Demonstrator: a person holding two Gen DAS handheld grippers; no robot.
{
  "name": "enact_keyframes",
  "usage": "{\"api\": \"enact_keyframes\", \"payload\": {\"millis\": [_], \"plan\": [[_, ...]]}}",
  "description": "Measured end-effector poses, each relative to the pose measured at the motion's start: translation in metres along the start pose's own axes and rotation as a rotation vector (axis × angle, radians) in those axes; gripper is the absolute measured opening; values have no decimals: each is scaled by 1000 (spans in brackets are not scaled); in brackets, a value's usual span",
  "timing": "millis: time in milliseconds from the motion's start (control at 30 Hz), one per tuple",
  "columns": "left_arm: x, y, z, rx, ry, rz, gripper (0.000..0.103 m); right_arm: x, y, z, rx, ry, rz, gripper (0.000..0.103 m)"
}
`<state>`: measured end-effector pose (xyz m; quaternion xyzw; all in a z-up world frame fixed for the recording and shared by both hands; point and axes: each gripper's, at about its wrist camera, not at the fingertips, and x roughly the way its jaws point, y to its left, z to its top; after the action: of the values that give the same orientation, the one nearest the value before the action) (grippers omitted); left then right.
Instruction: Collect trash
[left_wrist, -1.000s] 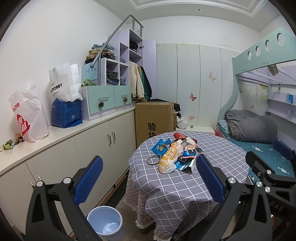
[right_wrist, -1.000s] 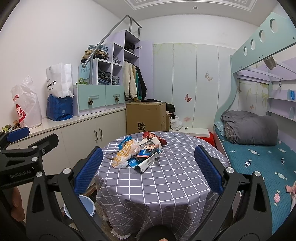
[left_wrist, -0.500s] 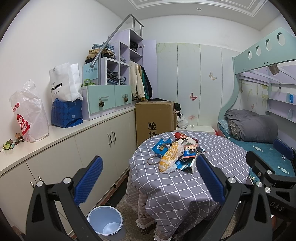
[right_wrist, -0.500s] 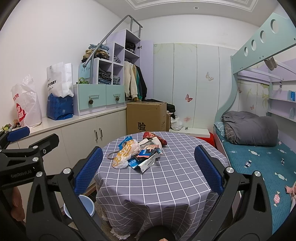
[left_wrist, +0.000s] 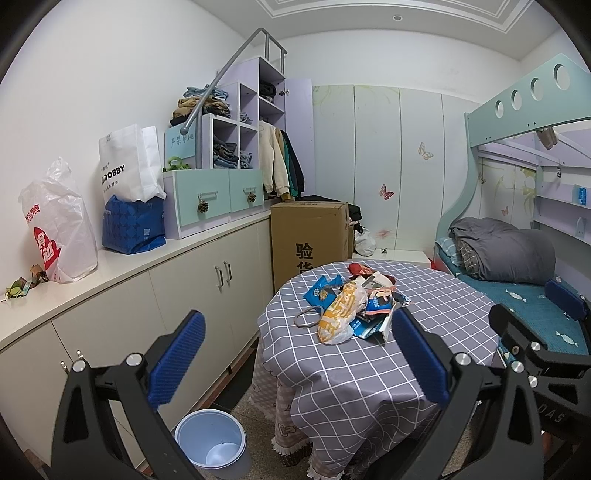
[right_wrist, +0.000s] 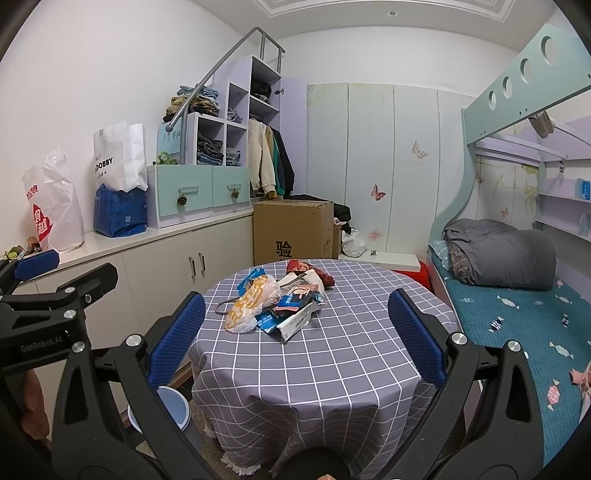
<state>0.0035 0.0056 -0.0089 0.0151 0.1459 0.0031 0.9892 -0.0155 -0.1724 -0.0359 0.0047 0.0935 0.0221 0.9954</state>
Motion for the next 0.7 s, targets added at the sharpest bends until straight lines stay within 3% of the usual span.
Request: {"api": "enact_keyframes", "payload": {"millis": [700], "plan": [[0, 4, -4, 2, 6, 0, 99, 4, 2, -12, 0, 18, 7, 97]]}}
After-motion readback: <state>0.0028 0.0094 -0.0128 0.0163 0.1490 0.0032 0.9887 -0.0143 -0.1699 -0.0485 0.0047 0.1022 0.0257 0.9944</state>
